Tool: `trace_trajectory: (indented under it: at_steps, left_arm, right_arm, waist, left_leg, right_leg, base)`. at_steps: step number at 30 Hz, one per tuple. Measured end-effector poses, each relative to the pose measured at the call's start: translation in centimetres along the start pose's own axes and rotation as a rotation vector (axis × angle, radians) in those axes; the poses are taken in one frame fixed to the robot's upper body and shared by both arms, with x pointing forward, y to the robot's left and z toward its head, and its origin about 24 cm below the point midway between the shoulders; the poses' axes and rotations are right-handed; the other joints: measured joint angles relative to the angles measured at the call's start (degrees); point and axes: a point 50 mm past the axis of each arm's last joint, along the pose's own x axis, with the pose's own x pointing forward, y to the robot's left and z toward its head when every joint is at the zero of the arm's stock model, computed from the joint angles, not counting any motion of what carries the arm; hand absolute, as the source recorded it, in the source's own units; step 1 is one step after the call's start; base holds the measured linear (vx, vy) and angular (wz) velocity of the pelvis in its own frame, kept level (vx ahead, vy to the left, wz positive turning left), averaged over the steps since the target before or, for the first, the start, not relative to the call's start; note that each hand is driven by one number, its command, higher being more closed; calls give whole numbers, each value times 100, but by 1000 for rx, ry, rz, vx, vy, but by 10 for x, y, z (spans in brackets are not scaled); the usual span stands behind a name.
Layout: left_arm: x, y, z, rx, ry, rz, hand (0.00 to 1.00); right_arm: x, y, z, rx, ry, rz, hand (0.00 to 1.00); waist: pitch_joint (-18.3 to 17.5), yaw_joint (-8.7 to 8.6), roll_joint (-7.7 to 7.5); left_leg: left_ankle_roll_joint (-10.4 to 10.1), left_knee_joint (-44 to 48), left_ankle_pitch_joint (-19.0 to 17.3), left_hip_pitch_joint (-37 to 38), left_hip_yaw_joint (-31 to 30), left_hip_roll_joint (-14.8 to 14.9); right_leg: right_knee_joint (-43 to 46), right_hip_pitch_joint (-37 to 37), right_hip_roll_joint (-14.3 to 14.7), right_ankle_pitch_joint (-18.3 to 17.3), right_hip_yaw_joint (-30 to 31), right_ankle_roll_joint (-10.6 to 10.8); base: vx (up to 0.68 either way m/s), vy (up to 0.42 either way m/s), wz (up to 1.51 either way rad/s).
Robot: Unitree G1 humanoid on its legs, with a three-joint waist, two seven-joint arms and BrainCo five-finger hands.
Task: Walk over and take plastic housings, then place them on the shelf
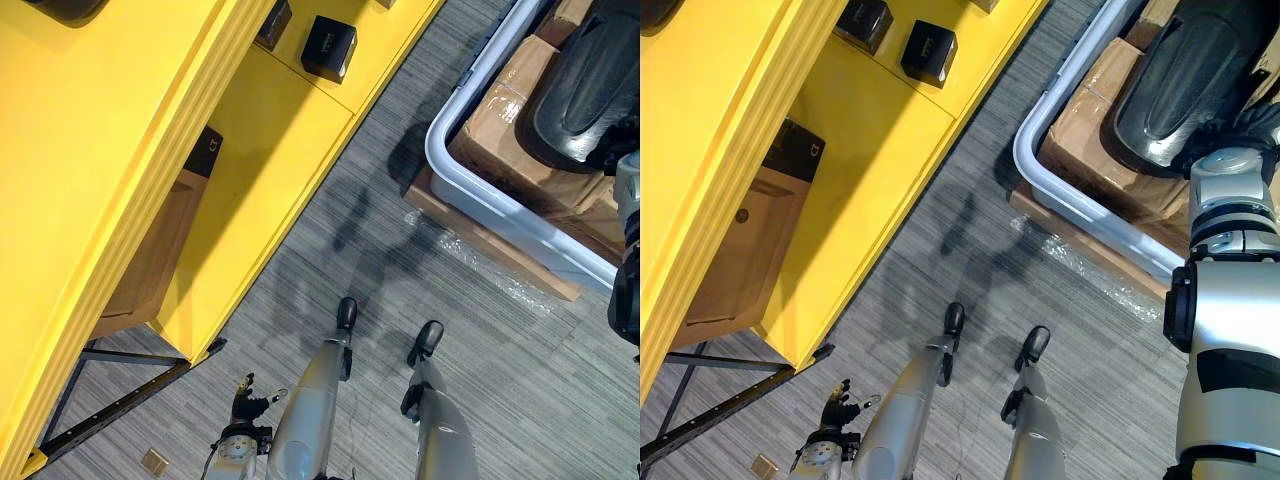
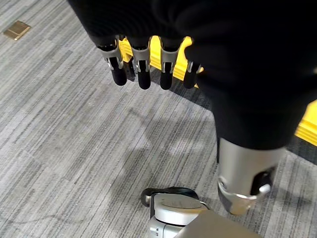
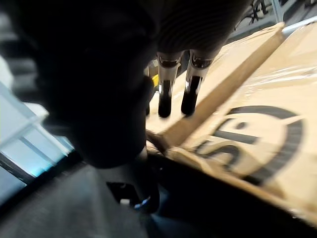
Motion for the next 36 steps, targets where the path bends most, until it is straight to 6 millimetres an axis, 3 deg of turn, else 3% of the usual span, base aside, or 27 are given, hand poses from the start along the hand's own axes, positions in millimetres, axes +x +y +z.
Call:
trace_trajectory:
  at_steps: [5, 14, 18, 22, 27, 31, 33, 36]
  left_arm:
    - [1, -2, 2, -20, 3, -17, 0]
    - [1, -6, 12, -33, -23, -47, 0]
    - [-3, -16, 40, -95, -146, -78, 0]
    - [-20, -39, 80, -222, -330, -147, 0]
    - [-43, -25, 143, -318, -633, -138, 0]
    - [-47, -22, 165, -347, -715, -148, 0]
    - [-47, -24, 177, -362, -742, -153, 0]
    - [-49, -25, 191, -380, -785, -150, 0]
  right_arm:
    - [12, -23, -18, -14, 69, 29, 100]
    - [9, -20, -49, 93, 206, 95, 100]
    - [7, -19, -61, 45, 215, 94, 100]
    - [4, -8, -42, -30, 57, 79, 100]
    - [-12, 19, -3, -50, -157, 100, 100]
    - [-23, 31, 13, -60, -250, 107, 100]
    - [-30, 43, 12, -66, -261, 134, 100]
    - [-37, 53, 6, -90, -268, 162, 100]
  waist:
    - [3, 83, 8]
    - [42, 127, 101]
    - [43, 80, 168]
    - [52, -260, 155]
    - [55, -581, 8]
    - [-24, -743, -204]
    - [-63, -813, -326]
    - [-92, -876, -379]
  left_leg:
    - [-1, 23, 1, -70, -102, -26]
    - [-7, -80, 50, 113, -127, -57]
    - [-7, -328, 137, 561, -128, -133]
    - [12, -436, 163, 823, -106, -159]
    - [-43, -790, 232, 1458, 134, -68]
    - [-96, -1037, 343, 1616, 236, 0]
    - [-132, -1191, 411, 1766, 328, 43]
    - [-148, -1232, 433, 1853, 367, 72]
  right_leg:
    - [-44, 12, 3, 16, -110, -2]
    - [-56, 176, -28, 6, -229, 4]
    - [8, 490, -111, -88, -238, 46]
    - [6, 706, -144, -88, -226, 46]
    - [-30, 1062, -110, -86, -35, 41]
    - [-97, 1071, -53, -44, 100, -18]
    - [-98, 1096, -25, -17, 205, -55]
    - [-119, 1153, 6, 2, 248, -81]
  base:
    - [35, -12, 9]
    - [30, -11, 4]
    - [37, -4, 9]
    - [25, 2, 1]
    - [28, -34, -21]
    - [17, -62, -19]
    - [0, -37, -18]
    - [-12, -14, -10]
